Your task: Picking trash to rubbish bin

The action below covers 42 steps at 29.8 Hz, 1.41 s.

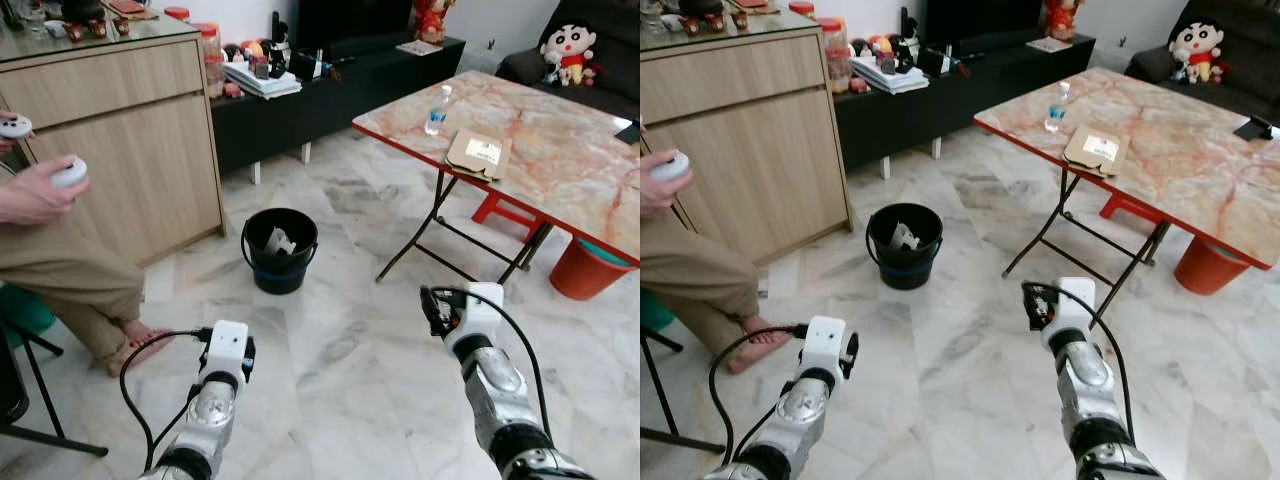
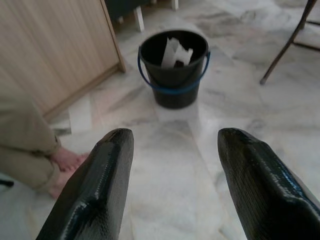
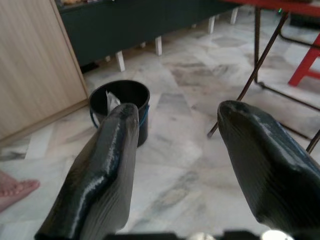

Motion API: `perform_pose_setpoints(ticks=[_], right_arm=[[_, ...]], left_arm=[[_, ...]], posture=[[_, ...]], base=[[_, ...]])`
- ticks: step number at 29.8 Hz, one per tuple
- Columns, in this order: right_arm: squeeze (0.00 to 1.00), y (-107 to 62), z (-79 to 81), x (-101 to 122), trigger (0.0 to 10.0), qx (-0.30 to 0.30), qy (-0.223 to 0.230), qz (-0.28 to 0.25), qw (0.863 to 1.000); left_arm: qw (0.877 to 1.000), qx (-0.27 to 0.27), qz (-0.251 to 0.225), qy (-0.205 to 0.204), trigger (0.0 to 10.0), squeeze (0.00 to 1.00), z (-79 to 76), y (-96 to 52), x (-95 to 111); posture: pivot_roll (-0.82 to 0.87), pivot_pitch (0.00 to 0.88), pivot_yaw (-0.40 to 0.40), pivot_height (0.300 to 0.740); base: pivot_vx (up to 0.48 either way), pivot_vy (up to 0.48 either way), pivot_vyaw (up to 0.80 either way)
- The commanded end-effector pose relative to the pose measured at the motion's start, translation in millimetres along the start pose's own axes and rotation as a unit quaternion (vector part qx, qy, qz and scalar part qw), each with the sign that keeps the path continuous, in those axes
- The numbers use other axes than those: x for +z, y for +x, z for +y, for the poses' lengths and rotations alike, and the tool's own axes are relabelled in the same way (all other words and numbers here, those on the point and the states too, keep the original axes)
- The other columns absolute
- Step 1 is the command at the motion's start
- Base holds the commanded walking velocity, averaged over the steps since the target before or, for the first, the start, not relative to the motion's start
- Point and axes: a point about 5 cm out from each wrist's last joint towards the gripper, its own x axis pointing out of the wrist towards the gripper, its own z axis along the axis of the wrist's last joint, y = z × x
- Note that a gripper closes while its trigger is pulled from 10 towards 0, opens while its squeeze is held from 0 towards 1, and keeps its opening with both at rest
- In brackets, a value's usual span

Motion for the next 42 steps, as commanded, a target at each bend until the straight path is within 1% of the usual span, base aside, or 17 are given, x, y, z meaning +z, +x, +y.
perform_pose_setpoints(ticks=[1,2,4,7,8,9,10,12,16,19,22,27,29,31,37,38,42], right_arm=[[0.00,0.0,-2.1,3.1,10.0,-0.002,0.001,-0.008,1.000],[0.00,1.7,1.0,5.4,10.0,0.002,0.004,-0.015,1.000],[0.00,1.7,2.0,4.5,10.0,-0.001,0.005,-0.015,1.000],[0.00,0.5,1.3,3.0,10.0,-0.006,0.009,-0.015,1.000],[0.00,-1.5,1.1,0.3,10.0,-0.009,0.011,-0.013,1.000],[0.00,-3.4,1.3,-2.5,10.0,-0.012,0.013,-0.012,1.000],[0.00,-3.7,1.5,-3.0,10.0,-0.012,0.013,-0.012,1.000],[0.00,-5.3,3.0,-5.5,10.0,-0.014,0.019,-0.013,1.000],[0.00,-6.5,3.3,-8.1,10.0,-0.021,0.024,-0.011,0.999],[0.00,-5.6,8.4,-9.5,10.0,-0.025,0.029,-0.012,0.999],[0.00,-5.1,10.2,-9.3,10.0,-0.029,0.036,-0.016,0.999],[0.00,-1.9,13.1,-5.0,10.0,-0.036,0.040,-0.025,0.998],[0.00,-0.7,14.5,-3.2,10.0,-0.036,0.042,-0.029,0.998],[0.00,3.3,19.7,1.3,10.0,-0.037,0.045,-0.037,0.998],[0.00,12.5,30.2,12.6,10.0,-0.027,0.051,-0.051,0.997],[0.00,15.7,34.3,16.9,10.0,-0.019,0.051,-0.055,0.997],[0.00,21.4,40.0,24.6,10.0,-0.008,0.044,-0.060,0.997]], left_arm=[[1.000,-0.006,-0.017,0.003,10.0,0.00,-5.4,2.9,8.3],[0.999,-0.011,-0.034,0.004,10.0,0.00,-10.1,4.7,15.7],[0.998,-0.022,-0.056,0.015,10.0,0.00,-16.6,6.3,24.3],[0.997,-0.028,-0.063,0.020,10.0,0.00,-18.4,6.9,27.1],[0.997,-0.032,-0.066,0.023,10.0,0.00,-19.1,7.7,29.1],[0.997,-0.037,-0.069,0.023,10.0,0.00,-19.3,8.8,31.5],[0.997,-0.038,-0.070,0.023,10.0,0.00,-19.1,9.1,32.0],[0.996,-0.047,-0.074,0.033,10.0,0.00,-18.8,10.7,34.9],[0.995,-0.050,-0.078,0.038,10.0,0.00,-17.0,12.6,38.3],[0.994,-0.053,-0.084,0.042,10.0,0.00,-13.4,14.5,42.0],[0.993,-0.060,-0.086,0.046,10.0,0.00,-14.5,15.1,43.6],[0.992,-0.069,-0.091,0.052,10.0,0.00,-17.4,18.1,50.2],[0.992,-0.068,-0.093,0.053,10.0,0.00,-16.3,19.5,52.4],[0.992,-0.057,-0.094,0.062,10.0,0.00,-11.7,22.7,56.9],[0.993,-0.042,-0.103,0.050,10.0,0.00,-8.0,24.3,62.0],[0.993,-0.037,-0.104,0.047,10.0,0.00,-7.4,24.5,62.5],[0.993,-0.035,-0.104,0.046,10.0,0.00,-8.3,25.3,64.1]], posture=[[0.05,0.000,-0.140,0.740],[0.05,0.000,-0.144,0.740],[0.06,0.000,-0.140,0.740],[0.06,0.000,-0.133,0.740],[0.05,0.000,-0.114,0.740],[0.05,0.000,-0.097,0.740],[0.05,0.000,-0.097,0.740],[0.05,0.000,-0.073,0.740],[0.05,0.000,-0.059,0.740],[0.05,0.000,-0.027,0.740],[0.05,0.000,-0.015,0.740],[0.07,0.000,-0.001,0.740],[0.07,0.000,-0.001,0.740],[0.09,0.000,-0.002,0.740],[0.11,0.000,-0.025,0.740],[0.11,0.000,-0.025,0.740],[0.12,0.000,-0.039,0.740]], base=[[0.000,0.000,0.00],[0.000,0.000,0.00],[0.000,0.000,0.00],[0.000,0.000,0.00],[0.000,0.000,0.00],[0.000,0.000,0.00],[0.000,0.000,0.00],[0.000,0.000,0.00],[0.000,0.000,0.00],[0.000,0.000,0.00],[0.000,0.000,0.00],[0.000,0.000,0.00],[0.000,0.000,0.00],[0.000,0.000,0.00],[0.000,0.000,0.00],[0.000,0.000,0.00],[0.000,0.000,0.00]])
